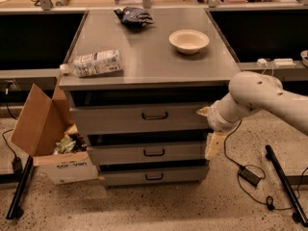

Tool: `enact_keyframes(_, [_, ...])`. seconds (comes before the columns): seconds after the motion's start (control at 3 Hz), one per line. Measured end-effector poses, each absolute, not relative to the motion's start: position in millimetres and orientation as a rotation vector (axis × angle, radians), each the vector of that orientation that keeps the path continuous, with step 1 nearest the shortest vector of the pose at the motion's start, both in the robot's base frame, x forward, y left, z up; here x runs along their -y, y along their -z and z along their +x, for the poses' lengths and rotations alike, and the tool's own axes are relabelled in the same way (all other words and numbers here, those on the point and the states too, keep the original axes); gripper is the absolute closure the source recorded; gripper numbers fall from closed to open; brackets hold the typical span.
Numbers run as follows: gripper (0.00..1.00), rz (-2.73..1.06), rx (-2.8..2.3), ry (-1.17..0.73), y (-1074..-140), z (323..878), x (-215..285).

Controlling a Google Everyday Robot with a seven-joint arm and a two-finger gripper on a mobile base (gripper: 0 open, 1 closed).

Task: Close top drawer

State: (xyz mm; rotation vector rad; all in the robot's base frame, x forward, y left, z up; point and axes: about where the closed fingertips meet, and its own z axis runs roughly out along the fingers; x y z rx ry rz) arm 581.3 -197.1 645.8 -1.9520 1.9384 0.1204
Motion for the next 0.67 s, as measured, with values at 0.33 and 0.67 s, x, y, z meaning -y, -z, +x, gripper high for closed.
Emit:
enact_keyframes(0.33, [0.00, -1.979, -1.843, -0.151, -673, 552, 187])
enact_keyframes(0.67, [0.00, -2.008, -1.772, -0.177, -695, 521, 183])
